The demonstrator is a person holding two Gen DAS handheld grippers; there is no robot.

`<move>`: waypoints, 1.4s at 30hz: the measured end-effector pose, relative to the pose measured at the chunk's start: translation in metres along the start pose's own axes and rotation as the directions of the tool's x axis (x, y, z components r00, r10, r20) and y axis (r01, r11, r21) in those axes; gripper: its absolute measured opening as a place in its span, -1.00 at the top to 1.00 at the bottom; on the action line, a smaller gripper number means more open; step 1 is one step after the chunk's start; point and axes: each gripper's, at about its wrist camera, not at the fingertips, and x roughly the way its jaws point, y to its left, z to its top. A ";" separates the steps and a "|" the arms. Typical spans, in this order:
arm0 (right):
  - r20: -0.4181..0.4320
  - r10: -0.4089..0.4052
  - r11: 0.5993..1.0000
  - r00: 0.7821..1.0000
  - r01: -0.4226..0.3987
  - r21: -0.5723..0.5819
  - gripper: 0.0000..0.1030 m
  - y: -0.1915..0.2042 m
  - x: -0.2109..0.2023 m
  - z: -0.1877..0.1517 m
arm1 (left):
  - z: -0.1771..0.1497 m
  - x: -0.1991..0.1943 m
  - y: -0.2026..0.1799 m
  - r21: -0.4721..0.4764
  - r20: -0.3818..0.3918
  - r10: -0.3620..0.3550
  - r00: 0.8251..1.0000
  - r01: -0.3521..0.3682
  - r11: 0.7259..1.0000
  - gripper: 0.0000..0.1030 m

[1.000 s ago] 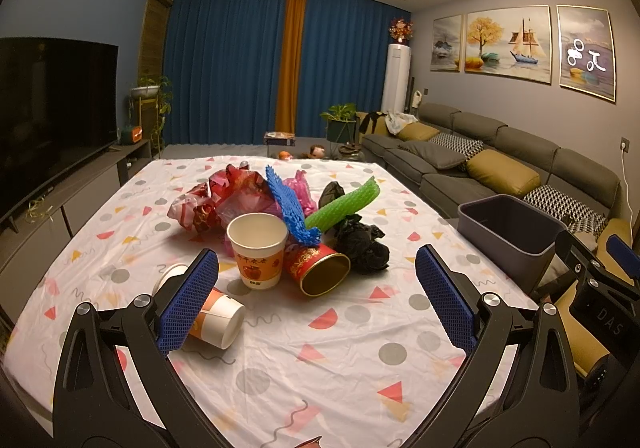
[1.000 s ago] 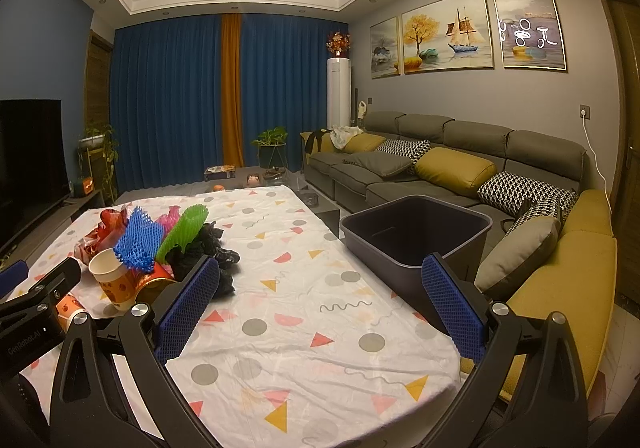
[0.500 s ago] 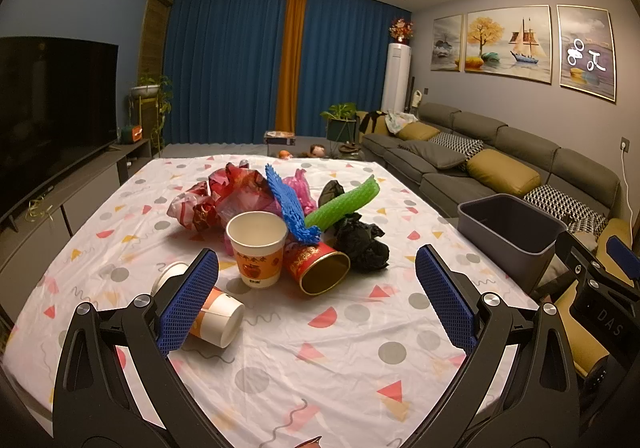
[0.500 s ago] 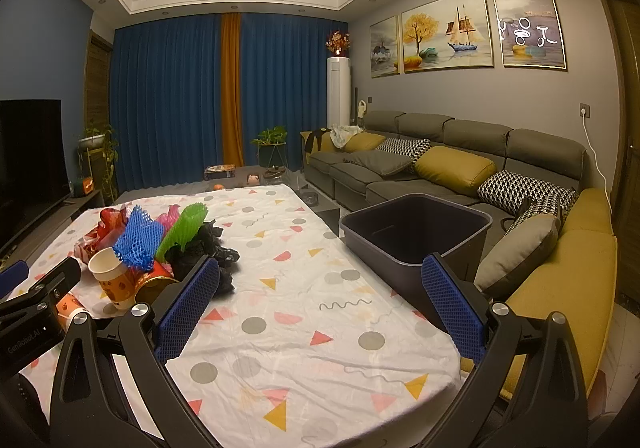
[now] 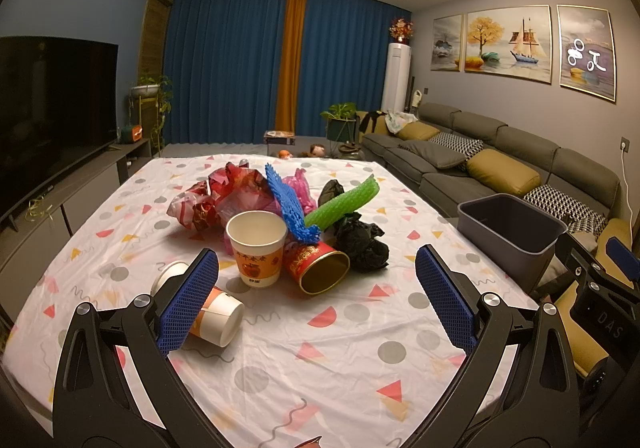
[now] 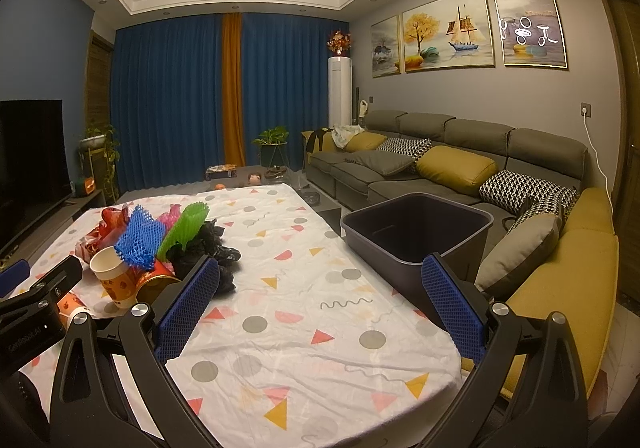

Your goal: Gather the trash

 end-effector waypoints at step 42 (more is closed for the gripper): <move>-0.059 0.139 0.990 0.989 -0.138 0.016 -0.86 0.024 0.050 -0.007 | -0.005 0.032 0.039 -0.072 -0.031 0.073 0.997 -0.075 0.995 -0.88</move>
